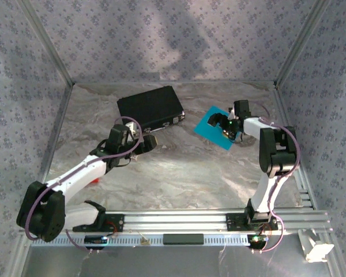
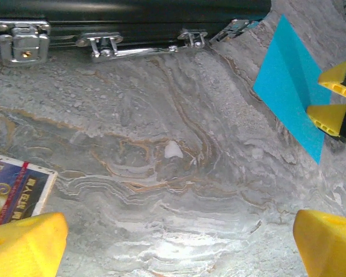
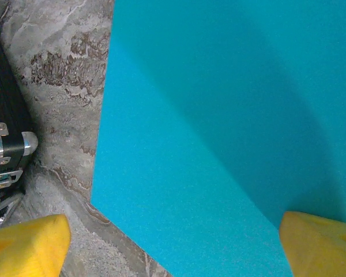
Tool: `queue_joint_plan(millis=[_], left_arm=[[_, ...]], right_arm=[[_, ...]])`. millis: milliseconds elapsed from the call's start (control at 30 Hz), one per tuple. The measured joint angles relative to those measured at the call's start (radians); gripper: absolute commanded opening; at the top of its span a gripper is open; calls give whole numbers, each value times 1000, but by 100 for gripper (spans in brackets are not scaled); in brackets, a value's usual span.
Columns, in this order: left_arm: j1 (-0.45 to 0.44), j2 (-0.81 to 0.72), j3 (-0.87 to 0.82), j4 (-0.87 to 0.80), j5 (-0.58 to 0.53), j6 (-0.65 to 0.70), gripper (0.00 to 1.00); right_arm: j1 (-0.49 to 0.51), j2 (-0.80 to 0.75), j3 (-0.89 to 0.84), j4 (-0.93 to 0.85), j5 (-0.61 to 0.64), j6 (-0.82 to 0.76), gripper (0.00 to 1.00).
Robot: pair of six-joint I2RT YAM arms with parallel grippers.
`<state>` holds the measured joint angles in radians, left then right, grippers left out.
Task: Fold a paper plane with a square sheet of paper (pick it up from the middle)
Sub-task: Move the square sheet of paper to the center of the table.
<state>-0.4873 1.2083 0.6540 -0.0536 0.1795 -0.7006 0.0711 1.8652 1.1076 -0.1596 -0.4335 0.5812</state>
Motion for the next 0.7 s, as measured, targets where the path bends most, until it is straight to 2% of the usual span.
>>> queue_joint_plan(millis=[300, 500, 700], left_arm=[[-36, -43, 1, -7, -68, 0, 100], [-44, -93, -13, -7, -100, 0, 100], [-45, -103, -29, -26, -122, 0, 100]], right_arm=[[50, -105, -132, -3, 0, -23, 96], [167, -229, -267, -16, 20, -21, 96], [330, -306, -352, 7, 42, -12, 96]])
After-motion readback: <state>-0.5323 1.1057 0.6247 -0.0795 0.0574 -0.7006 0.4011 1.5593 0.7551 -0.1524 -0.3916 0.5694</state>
